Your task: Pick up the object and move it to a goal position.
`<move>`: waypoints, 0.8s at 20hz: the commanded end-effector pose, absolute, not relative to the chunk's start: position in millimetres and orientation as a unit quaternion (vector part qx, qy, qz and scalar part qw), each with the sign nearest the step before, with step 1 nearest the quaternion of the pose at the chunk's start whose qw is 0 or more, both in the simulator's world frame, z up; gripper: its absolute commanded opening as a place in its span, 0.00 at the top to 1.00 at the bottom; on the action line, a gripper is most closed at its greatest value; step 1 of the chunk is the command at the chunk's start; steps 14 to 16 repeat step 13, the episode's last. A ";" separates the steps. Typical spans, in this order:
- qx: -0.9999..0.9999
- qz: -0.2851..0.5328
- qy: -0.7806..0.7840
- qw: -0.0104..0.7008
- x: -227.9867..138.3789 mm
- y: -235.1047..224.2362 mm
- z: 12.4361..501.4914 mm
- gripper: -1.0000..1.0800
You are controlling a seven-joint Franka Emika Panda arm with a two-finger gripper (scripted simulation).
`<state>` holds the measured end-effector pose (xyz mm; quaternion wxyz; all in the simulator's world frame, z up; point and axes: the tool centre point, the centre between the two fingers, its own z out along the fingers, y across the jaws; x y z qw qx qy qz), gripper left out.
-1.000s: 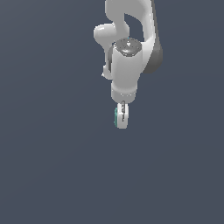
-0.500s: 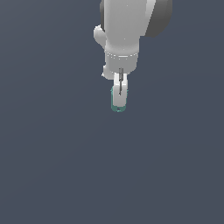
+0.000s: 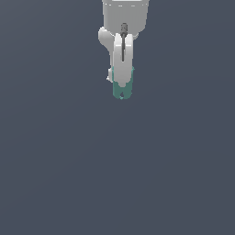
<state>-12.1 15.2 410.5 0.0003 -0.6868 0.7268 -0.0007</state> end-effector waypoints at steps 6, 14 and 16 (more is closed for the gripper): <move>-0.687 0.000 0.726 0.000 -11.0 11.5 446.9 1.00; -0.687 0.000 0.726 0.000 -9.6 10.6 455.0 1.00; -0.687 0.000 0.726 0.000 -9.6 10.6 455.0 1.00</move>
